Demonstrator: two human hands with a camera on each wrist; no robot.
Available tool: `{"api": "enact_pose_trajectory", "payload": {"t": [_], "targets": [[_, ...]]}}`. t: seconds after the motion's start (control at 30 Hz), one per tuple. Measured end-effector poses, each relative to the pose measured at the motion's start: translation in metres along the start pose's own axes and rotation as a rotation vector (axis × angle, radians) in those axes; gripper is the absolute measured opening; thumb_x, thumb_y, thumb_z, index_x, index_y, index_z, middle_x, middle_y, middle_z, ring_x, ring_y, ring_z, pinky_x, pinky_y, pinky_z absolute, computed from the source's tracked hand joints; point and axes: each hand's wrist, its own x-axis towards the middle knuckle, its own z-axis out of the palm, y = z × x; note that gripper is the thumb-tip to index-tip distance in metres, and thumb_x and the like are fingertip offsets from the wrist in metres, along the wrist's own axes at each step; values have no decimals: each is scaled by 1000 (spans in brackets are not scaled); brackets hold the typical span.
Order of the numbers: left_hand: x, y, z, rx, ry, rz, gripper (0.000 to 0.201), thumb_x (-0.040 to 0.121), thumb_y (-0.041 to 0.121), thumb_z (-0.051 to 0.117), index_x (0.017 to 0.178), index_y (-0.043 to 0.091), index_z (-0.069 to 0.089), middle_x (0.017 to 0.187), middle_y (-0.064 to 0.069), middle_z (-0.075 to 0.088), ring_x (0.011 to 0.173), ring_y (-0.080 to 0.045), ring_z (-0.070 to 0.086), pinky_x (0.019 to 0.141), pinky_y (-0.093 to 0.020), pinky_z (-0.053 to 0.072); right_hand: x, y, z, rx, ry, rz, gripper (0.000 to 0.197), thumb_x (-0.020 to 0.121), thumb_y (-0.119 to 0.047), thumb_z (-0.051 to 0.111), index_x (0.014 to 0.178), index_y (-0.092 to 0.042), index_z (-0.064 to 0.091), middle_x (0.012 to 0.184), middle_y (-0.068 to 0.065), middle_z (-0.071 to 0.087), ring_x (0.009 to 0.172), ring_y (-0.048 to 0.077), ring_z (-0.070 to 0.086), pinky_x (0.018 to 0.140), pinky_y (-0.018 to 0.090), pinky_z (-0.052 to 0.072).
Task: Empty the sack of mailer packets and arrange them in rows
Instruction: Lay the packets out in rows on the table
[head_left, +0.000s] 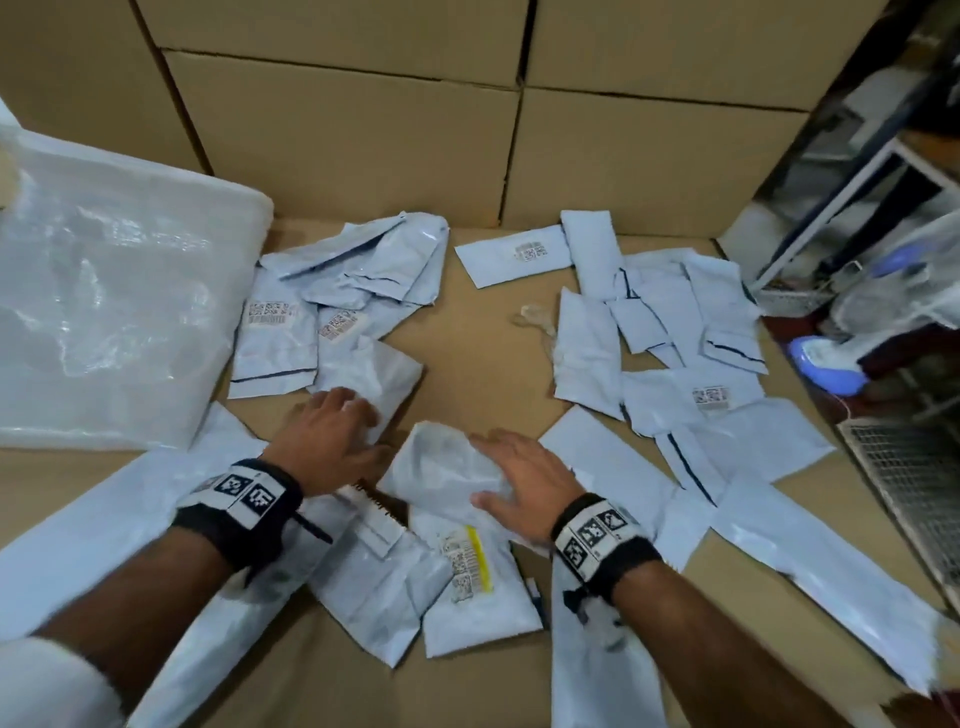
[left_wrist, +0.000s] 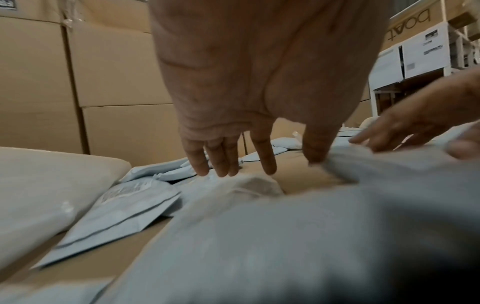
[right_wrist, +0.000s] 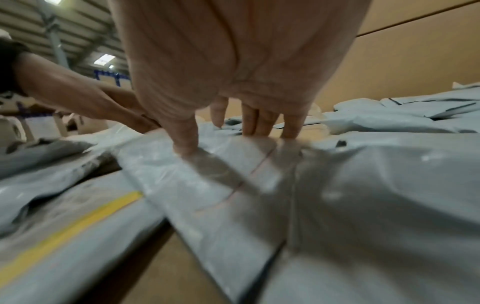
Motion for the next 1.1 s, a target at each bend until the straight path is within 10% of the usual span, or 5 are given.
{"api": "enact_pose_trajectory", "payload": {"t": [0.17, 0.33, 0.7, 0.93, 1.1], "targets": [[45, 41, -10, -163, 23, 155, 94, 69, 96, 29, 132, 30, 52, 148, -3, 42, 131, -26, 43, 109, -42, 38, 17, 28, -26, 142, 440, 221, 72, 82, -61, 62, 146, -33, 46, 150, 7, 45, 138, 25, 41, 114, 42, 36], [72, 73, 20, -30, -207, 386, 63, 57, 77, 68, 104, 35, 59, 140, 9, 44, 130, -18, 40, 108, -39, 37, 56, 97, -49, 22, 216, 694, 80, 80, -55, 67, 151, -39, 32, 157, 19, 25, 142, 38, 31, 115, 47, 32], [172, -4, -32, -108, 237, -184, 57, 75, 47, 77, 118, 17, 54, 123, -19, 47, 113, -42, 49, 92, -53, 47, 24, 51, -62, 73, 188, 99, 59, 75, -61, 52, 124, -30, 60, 129, 0, 60, 121, 24, 53, 100, 43, 46], [210, -30, -21, -173, 307, -299, 106, 60, 44, 90, 141, 15, 28, 141, -27, 30, 121, -52, 44, 93, -62, 44, -111, 79, -33, -86, -179, 332, 112, 63, -75, 61, 156, -50, 4, 166, 3, -19, 154, 23, -14, 125, 49, 5], [232, -12, -14, -105, 221, -316, 50, 80, 41, 70, 124, 27, 51, 137, -22, 42, 126, -45, 41, 103, -54, 36, -120, 87, 7, 103, 218, 218, 46, 86, -43, 58, 131, -49, 53, 164, -6, 13, 152, 16, 13, 120, 40, 29]]}}
